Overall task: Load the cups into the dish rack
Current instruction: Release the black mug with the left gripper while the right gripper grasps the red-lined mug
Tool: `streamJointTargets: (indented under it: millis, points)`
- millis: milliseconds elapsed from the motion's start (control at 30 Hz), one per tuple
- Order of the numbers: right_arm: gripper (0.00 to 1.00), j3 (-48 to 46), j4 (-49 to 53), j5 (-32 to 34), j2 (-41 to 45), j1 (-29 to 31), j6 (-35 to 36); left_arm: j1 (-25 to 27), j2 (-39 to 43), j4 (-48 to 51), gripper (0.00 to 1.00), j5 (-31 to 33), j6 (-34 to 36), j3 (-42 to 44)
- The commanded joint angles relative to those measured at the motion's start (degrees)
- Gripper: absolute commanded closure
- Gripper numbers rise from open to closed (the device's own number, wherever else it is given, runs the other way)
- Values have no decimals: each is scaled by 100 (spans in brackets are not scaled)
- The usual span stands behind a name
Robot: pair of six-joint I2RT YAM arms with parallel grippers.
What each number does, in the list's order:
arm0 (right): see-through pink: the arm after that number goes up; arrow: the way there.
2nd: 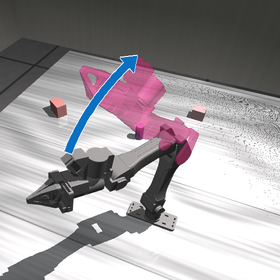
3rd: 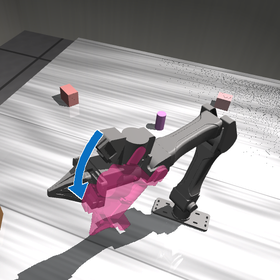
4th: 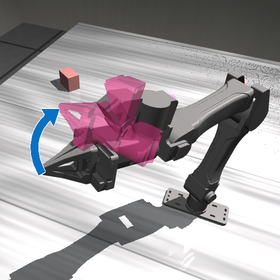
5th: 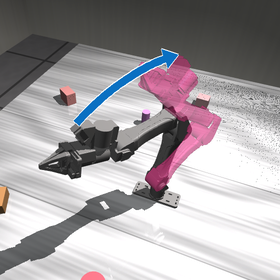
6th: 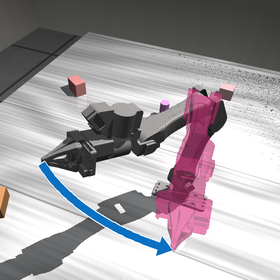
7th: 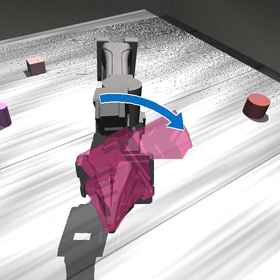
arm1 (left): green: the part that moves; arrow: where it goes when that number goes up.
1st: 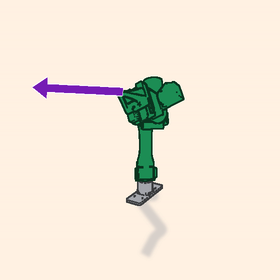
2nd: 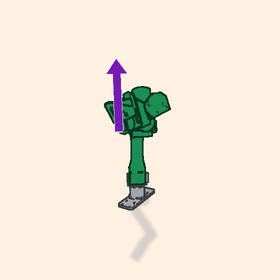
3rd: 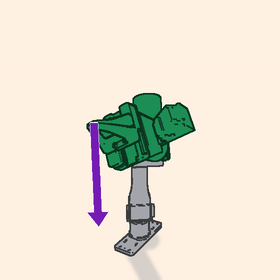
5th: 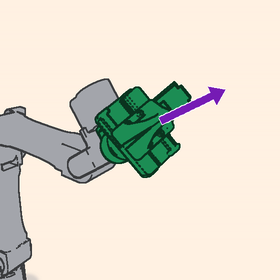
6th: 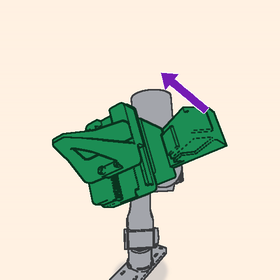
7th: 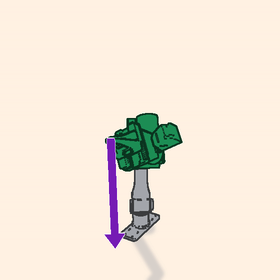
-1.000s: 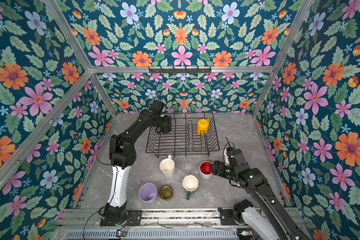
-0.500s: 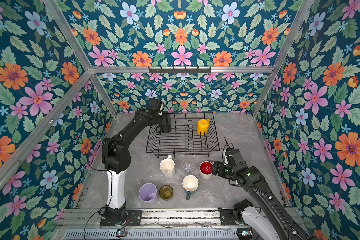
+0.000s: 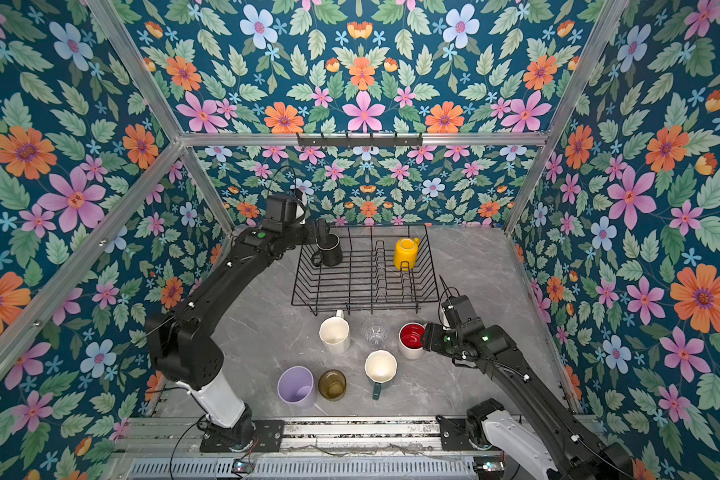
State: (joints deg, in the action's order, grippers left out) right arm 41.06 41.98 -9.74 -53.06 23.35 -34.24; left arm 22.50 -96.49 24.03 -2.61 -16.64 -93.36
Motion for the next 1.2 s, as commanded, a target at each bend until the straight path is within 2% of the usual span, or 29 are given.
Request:
streamJointTargets:
  millis: [0,133,300,533,800,967,1167]
  points:
    - [35,0,-225,247,-199,113,-103,-7,540,-802,4,-54,156,557]
    - [37,-10,-387,458,-549,287,-197,-8,1360,-1468,4,-28,262,1467]
    - [40,-8,-606,694,-894,315,-232,-5,2002,-1939,2,-84,406,2075]
    - [46,170,-775,772,-1492,312,-197,-2,2348,-2237,2,-229,433,2463]
    - [49,217,-940,921,-1891,313,-195,-3,2576,-2447,1,-328,556,2750]
    - [56,317,-986,955,-2121,310,-177,-5,2694,-2440,1,-304,670,2837]
    - [75,468,-933,968,-2374,357,-130,-1,2834,-2425,0,-306,749,2924]
